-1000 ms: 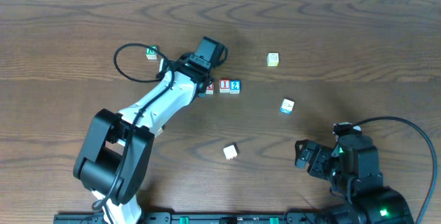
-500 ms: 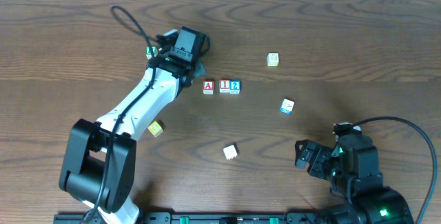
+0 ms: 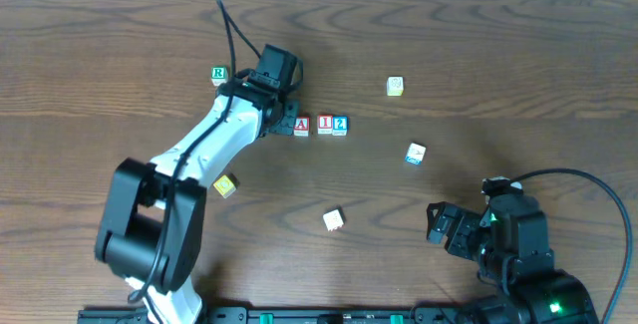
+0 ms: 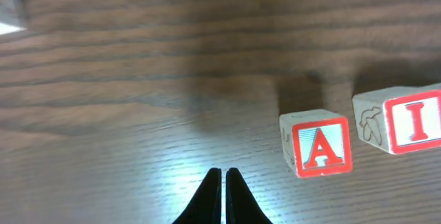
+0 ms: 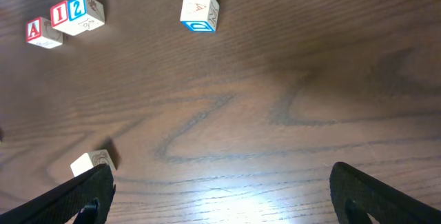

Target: Spell out Ai2

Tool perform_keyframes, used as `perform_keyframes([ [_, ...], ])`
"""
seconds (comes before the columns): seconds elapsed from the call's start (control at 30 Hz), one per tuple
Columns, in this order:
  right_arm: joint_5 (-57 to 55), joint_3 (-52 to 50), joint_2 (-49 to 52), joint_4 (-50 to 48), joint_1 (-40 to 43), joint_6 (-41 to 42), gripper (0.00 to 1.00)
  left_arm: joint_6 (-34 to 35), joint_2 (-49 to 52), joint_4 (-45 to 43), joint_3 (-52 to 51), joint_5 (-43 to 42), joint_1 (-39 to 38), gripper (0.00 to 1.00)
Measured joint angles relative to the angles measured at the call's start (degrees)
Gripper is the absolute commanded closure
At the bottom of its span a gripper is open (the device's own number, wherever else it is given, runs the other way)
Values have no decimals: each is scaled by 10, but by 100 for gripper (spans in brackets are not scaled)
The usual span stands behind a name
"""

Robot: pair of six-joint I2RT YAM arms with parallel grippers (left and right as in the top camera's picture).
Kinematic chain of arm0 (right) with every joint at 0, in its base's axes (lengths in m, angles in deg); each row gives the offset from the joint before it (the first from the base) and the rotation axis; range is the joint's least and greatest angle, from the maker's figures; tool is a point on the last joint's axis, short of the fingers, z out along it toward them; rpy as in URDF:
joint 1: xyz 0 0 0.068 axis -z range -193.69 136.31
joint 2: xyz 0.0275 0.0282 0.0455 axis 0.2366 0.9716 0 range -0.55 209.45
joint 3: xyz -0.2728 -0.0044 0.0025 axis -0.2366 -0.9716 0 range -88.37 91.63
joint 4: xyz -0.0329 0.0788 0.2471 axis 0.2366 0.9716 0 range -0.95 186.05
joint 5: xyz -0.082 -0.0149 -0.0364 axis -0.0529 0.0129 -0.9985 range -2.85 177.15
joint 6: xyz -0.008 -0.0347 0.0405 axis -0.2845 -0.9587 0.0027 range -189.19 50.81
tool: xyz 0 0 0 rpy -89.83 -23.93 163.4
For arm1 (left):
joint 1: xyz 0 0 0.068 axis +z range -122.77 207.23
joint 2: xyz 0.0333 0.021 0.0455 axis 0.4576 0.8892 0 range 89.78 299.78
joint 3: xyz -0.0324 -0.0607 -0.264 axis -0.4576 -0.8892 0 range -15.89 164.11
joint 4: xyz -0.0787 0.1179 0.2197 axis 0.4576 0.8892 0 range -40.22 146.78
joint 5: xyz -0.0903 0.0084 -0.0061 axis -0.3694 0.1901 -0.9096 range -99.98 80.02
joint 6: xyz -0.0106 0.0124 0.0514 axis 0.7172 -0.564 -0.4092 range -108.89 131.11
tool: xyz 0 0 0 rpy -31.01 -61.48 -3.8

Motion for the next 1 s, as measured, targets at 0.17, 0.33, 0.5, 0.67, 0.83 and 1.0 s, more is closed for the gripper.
perform_keyframes([
  [0.17, 0, 0, 0, 0, 0, 0, 1, -12, 39, -17, 0, -35, 0, 94],
  [0.33, 0, 0, 0, 0, 0, 0, 1, -12, 49, -35, 0, -59, 0, 95],
  [0.5, 0, 0, 0, 0, 0, 0, 1, -8, 49, -43, 0, -73, 0, 94],
  [0.67, 0, 0, 0, 0, 0, 0, 1, 6, 49, -57, 0, -93, 0, 95],
  [0.83, 0, 0, 0, 0, 0, 0, 1, 16, 49, -63, 0, -103, 0, 94],
  [1.0, 0, 0, 0, 0, 0, 0, 1, 21, 49, -45, 0, -102, 0, 94],
])
